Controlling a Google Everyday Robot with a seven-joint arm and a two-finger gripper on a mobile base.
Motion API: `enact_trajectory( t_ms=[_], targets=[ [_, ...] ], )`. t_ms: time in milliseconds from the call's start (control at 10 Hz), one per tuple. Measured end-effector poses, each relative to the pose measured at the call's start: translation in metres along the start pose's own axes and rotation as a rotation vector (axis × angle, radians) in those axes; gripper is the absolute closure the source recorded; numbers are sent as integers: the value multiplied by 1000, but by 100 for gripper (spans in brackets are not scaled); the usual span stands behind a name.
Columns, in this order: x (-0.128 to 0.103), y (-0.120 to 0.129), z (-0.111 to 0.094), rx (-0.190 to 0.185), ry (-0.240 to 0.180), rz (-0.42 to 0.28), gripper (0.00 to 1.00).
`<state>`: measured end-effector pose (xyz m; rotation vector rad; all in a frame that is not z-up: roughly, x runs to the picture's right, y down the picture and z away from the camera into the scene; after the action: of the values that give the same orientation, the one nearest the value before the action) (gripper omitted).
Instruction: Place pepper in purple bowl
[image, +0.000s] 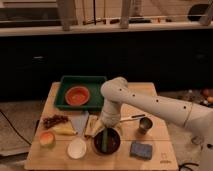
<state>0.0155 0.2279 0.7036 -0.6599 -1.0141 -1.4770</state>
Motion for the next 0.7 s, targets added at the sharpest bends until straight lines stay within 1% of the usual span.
enact_trajectory(
  t_ms=[500,700],
  targets=[
    [2,1,-9,5,15,-27,20],
    [2,1,-9,5,16,-27,20]
  ],
)
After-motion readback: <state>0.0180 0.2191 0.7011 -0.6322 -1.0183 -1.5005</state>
